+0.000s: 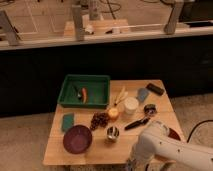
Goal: Wipe table surface with towel
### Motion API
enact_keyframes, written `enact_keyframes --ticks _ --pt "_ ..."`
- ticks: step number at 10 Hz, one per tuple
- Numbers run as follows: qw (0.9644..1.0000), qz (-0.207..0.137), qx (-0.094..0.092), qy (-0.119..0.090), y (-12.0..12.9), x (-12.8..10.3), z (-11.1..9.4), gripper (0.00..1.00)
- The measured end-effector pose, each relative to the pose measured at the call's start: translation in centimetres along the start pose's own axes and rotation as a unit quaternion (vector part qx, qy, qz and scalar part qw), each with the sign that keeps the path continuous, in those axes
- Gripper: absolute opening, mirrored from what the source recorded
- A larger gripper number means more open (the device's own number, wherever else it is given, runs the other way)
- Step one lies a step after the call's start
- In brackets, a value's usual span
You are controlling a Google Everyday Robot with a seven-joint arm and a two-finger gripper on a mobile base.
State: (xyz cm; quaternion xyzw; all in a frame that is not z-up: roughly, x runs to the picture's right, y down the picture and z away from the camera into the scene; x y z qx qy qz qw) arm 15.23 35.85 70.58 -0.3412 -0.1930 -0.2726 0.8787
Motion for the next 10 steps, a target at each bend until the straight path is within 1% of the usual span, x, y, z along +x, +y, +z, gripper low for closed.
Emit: enact_keyframes --ticks 2,4,5,6,7,8,9,10 --pt "0.9994 0.032 0.009 0.011 -0.2 3.2 -0.6 0.0" --pt "0.9979 0.059 0.012 0.022 -1.2 6.0 -0.5 0.0" --pt "0.997 0.072 0.014 0.024 -1.9 7.0 -0.2 0.0" --pt "0.9967 0.075 0.019 0.023 -2.8 7.6 0.0 0.0" --pt "0.997 0.071 0.026 0.02 -4.2 7.9 0.2 0.0" --pt "0.9977 0.056 0.035 0.015 -6.0 7.4 0.1 0.0" --pt "0.9982 0.045 0.039 0.012 -6.8 6.6 0.0 0.0" --pt "0.9987 0.027 0.044 0.006 -7.7 5.1 -0.1 0.0"
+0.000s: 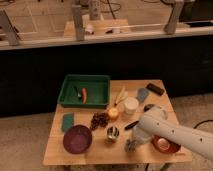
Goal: Wipe table surface with towel
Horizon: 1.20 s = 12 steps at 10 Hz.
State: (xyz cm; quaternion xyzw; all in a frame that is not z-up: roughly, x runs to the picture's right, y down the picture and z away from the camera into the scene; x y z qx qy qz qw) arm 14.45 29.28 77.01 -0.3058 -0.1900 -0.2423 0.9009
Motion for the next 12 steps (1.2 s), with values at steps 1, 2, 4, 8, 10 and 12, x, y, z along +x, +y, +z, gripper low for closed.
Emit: enact_keyframes --ticks 1,2,4,8,10,12 --pt "0.9998 -0.019 -0.001 -0.007 -0.5 -1.6 0.2 0.0" --pt "0.9987 -0.048 -0.008 -0.019 -0.8 -3.9 0.9 0.0" --pt "0.9954 -0.085 -0.027 -0.035 0.2 -6.5 2.2 0.0" --pt "0.9932 -0.102 -0.043 -0.036 3.4 -6.1 1.1 0.0" --pt "0.9942 -0.09 -0.051 -0.028 5.5 -3.7 0.4 0.0" --pt "0.996 -0.067 -0.056 -0.016 7.1 -1.0 -0.1 0.0"
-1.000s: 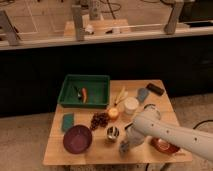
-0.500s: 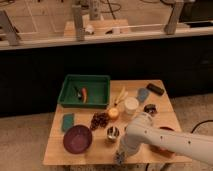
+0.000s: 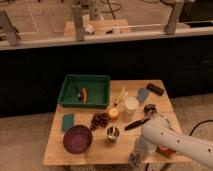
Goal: Wipe table surface with towel
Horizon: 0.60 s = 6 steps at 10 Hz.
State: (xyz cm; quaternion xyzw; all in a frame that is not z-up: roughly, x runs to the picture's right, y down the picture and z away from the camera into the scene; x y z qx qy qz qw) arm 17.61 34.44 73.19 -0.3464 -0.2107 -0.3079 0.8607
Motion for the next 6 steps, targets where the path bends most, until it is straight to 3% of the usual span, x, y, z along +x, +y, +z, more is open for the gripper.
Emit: enact_keyframes --ticks 2,6 --pt "0.9998 0.019 0.007 0.008 -0.1 1.6 -0.5 0.0" --pt "0.9981 0.044 0.041 0.012 -4.5 4.6 -0.9 0.0"
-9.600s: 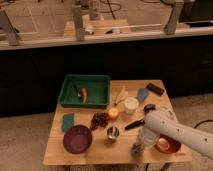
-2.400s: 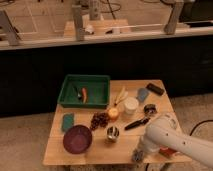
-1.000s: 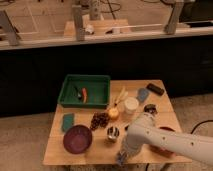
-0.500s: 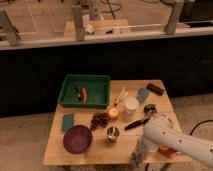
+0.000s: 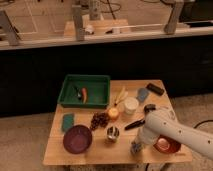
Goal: Wipe table surface with towel
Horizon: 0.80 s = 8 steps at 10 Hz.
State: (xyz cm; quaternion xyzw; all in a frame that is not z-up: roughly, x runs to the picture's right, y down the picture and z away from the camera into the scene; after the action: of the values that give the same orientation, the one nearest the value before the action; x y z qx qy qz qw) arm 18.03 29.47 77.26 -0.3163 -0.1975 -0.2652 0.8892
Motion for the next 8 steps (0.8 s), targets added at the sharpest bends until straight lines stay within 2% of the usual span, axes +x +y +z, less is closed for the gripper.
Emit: enact_keyframes --ticks 2,4,6,8 --pt "1.0 -0.003 0.007 -0.003 -2.1 -0.8 0.7 0.0" --pt "0.9997 -0.023 0.007 -0.009 -2.8 -3.4 1.2 0.0" --pt "0.9989 -0.043 0.006 -0.016 -1.6 -6.0 1.0 0.0" --pt "0.9974 -0.069 0.003 -0.021 0.8 -8.6 0.0 0.0"
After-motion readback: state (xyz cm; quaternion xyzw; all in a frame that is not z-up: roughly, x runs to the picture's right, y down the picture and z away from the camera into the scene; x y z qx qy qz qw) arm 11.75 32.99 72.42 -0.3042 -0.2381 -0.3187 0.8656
